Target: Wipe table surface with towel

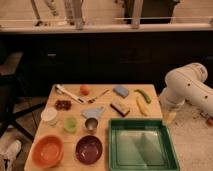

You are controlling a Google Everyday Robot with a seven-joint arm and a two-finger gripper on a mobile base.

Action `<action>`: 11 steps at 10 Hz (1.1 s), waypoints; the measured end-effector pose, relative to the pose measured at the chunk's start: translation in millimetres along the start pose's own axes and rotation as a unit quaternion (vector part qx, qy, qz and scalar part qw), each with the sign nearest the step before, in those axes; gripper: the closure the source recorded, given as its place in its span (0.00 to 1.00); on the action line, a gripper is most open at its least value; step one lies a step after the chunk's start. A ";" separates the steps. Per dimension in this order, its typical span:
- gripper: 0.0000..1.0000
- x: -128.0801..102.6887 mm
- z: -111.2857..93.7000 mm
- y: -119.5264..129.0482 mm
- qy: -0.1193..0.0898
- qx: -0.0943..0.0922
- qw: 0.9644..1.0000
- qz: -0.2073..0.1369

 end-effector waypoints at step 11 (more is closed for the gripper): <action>0.20 -84.1 -13.1 -73.4 -0.115 0.072 0.988 -0.071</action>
